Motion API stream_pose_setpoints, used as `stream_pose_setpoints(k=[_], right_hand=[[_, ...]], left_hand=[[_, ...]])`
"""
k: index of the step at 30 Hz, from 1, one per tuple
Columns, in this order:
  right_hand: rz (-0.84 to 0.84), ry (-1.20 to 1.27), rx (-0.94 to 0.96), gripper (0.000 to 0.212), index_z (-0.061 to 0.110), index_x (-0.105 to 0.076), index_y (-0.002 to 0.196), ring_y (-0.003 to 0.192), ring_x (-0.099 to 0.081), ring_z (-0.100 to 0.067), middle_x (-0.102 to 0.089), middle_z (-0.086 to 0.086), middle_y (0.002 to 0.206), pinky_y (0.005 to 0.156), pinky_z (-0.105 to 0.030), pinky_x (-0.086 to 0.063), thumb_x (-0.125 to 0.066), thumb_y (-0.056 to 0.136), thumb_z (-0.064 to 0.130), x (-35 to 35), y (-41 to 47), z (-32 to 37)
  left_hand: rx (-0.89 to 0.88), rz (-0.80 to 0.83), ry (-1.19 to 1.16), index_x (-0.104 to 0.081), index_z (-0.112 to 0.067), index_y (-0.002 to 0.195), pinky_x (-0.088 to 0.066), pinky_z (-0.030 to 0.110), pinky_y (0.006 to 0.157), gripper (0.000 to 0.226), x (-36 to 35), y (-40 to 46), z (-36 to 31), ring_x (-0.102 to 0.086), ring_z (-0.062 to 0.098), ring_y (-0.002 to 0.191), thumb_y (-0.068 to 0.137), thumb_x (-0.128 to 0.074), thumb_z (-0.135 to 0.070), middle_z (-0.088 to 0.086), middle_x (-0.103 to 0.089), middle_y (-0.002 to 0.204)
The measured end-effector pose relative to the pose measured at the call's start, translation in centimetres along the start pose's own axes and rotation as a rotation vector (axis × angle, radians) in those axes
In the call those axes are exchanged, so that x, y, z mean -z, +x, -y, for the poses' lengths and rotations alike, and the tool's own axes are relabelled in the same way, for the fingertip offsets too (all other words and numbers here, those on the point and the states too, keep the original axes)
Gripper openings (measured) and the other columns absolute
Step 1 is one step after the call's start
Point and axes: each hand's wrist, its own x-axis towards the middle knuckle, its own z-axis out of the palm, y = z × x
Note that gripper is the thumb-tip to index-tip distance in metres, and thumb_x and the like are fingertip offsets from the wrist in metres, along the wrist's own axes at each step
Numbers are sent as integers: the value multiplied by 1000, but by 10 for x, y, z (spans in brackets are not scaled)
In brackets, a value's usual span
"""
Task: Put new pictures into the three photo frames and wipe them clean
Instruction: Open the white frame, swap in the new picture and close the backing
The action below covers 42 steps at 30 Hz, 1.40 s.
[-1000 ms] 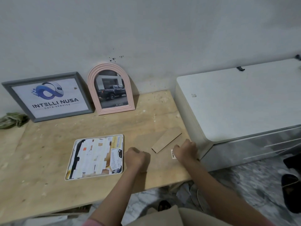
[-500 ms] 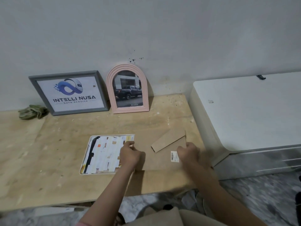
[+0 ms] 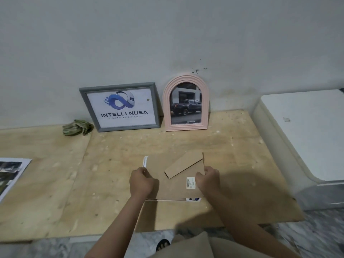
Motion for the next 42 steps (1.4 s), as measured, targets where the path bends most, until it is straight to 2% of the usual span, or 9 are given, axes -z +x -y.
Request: stream_pose_setpoints(k=[6,7,10,14,25,29,32,38,42], right_hand=[[-24,-127,0,8,19,-48,73,87,-50,-28,-56,-15,104,83,-38,-43,-52,80,18,-35,-12,5],[-26,-153,-2,3,17,-54,79,89,-53,-30,-57,-14,104,83,-38,-44,-52,80,20,-37,-15,5],[-50,-212,21,30,4,-59,105,103,-53,-36,-55,-17,110,87,-39,-42,-59,80,19,-45,-19,3],[-137,-230,29,36,-3,-57,114,108,-50,-38,-53,-22,114,90,-40,-39,-57,85,18,-45,-21,-1],[-232,-160,94,31,-3,-58,114,109,-49,-38,-56,-23,112,91,-40,-39,-58,85,9,-39,-27,-13],[-195,-111,50,26,2,-61,107,97,-55,-33,-61,-17,107,79,-34,-42,-59,83,10,-28,-31,-28],[-98,-88,32,14,5,-65,94,83,-59,-27,-67,-11,92,68,-28,-40,-61,83,11,-19,-34,-39],[-17,-65,10,25,10,-70,97,90,-65,-26,-70,-8,95,83,-36,-51,-77,73,13,-9,-25,-45],[25,-21,-41,24,14,-67,85,77,-67,-25,-71,-7,84,75,-38,-55,-82,68,10,-3,-18,-47]], left_hand=[[-103,33,83,-66,-3,104,-48,33,78,25,15,21,23,-60,34,97,82,-55,-7,16,-60,110],[-119,49,96,-66,-3,104,-47,32,78,25,15,22,26,-59,33,97,82,-55,-6,15,-58,110],[-148,81,119,-65,-3,106,-45,31,80,25,15,23,33,-57,31,100,83,-56,-8,13,-55,111],[-222,98,100,-65,0,105,-45,31,79,26,15,20,42,-56,31,98,80,-59,-6,15,-56,106],[-291,155,79,-56,-4,116,-44,31,81,36,11,10,54,-54,30,98,84,-63,-18,13,-51,110],[-235,229,91,-58,-3,89,-37,28,63,13,14,13,59,-54,28,80,84,-59,-15,14,-56,95],[-209,286,85,-60,-3,87,-39,28,62,10,19,15,59,-53,23,75,77,-61,-6,7,-60,85],[-73,305,24,-59,-14,76,-40,22,68,14,26,25,51,-65,25,88,71,-67,-4,10,-71,85],[-53,321,58,-52,-17,62,-41,23,58,24,28,30,47,-62,23,78,64,-71,-3,8,-69,80]])
